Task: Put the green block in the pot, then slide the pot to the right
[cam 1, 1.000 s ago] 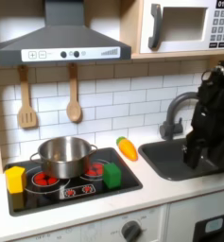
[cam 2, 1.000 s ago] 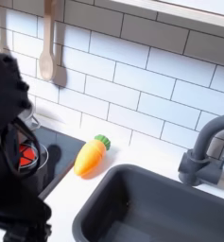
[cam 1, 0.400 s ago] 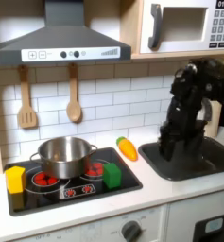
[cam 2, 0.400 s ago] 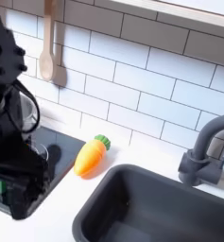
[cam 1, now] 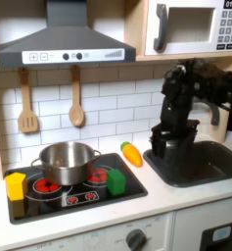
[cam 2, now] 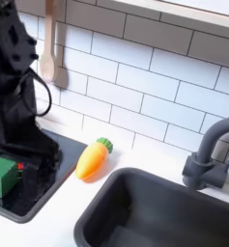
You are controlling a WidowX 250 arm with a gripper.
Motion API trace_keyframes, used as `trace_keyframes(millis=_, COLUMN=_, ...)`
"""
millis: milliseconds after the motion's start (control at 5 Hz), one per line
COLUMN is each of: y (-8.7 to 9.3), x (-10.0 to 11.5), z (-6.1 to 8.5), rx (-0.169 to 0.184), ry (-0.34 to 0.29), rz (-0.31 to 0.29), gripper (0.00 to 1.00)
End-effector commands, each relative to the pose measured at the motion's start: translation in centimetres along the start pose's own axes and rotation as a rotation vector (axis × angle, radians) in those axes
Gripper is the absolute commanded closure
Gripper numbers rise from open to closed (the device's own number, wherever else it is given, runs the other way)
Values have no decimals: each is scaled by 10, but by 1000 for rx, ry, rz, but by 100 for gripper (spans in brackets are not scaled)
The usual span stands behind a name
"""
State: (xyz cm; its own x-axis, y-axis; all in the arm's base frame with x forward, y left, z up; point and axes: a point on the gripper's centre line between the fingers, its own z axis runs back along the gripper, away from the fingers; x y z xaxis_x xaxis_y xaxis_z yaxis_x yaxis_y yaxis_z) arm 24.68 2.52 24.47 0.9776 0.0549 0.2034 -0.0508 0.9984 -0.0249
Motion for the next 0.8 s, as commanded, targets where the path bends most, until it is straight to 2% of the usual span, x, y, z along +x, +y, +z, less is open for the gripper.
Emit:
trace_keyframes(millis=0, y=16, x=26, z=-9, rx=13, ry=16, rz=28, gripper=0)
trace_keyframes(millis=600, y=43, x=56, z=-17, rx=22, ry=7, rz=29, gripper=0)
